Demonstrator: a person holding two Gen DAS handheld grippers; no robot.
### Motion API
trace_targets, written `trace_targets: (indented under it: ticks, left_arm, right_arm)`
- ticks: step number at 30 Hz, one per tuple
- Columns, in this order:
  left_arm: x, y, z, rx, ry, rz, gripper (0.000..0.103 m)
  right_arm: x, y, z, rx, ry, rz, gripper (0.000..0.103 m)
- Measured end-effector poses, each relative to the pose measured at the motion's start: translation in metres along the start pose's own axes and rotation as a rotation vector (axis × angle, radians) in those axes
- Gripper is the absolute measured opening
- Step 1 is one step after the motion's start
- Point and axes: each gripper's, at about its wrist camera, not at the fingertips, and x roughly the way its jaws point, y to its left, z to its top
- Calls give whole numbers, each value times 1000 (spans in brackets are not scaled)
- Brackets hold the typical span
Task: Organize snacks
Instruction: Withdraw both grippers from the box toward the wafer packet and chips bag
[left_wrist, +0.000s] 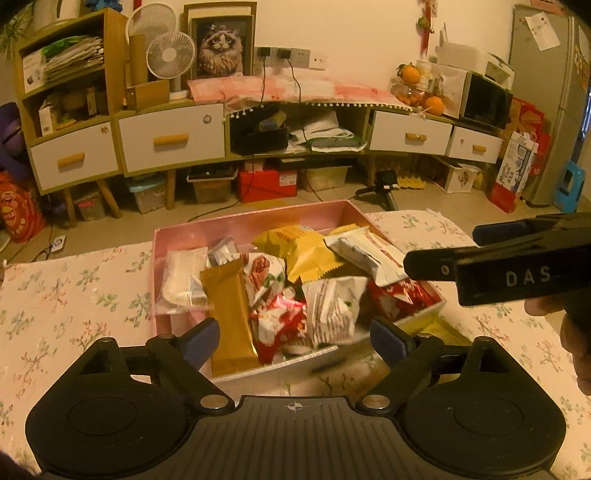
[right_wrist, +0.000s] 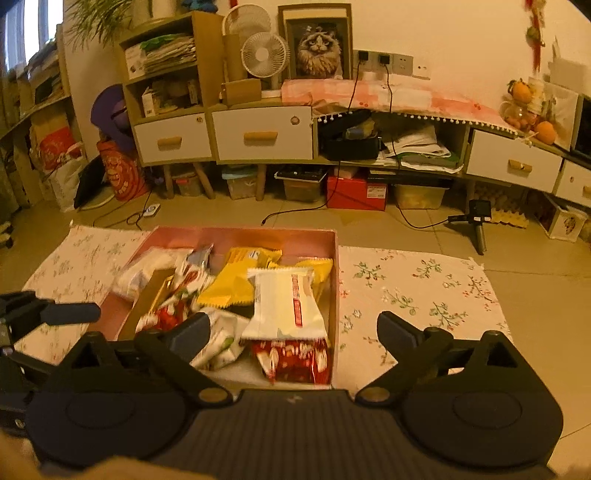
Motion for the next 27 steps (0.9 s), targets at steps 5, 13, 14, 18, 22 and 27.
trace_targets:
  ticks: [5, 13, 14, 18, 22, 27]
  left_arm:
    - [-16, -3, -8, -6, 3, -4, 96]
    - [-40, -7, -25, -6, 12, 0, 99]
    - [-42, -7, -27, -5, 14, 1, 99]
    - [-48, -10, -38, 10, 30, 15, 99]
    - [-50, -9, -49, 17, 41, 1, 99]
    - [-42, -13, -65, 56, 66, -37, 99]
  right_arm:
    - [-16, 1, -10, -15, 6, -12, 102]
    - [-38, 3, -29, -44, 30, -39, 103]
    - [-39, 3, -31, -41, 34, -41, 103]
    - [-42, 6, -45, -40, 51, -56, 103]
    - [-43, 6, -58, -33, 64, -59, 103]
    - [-41, 4, -74, -31, 89, -49, 103]
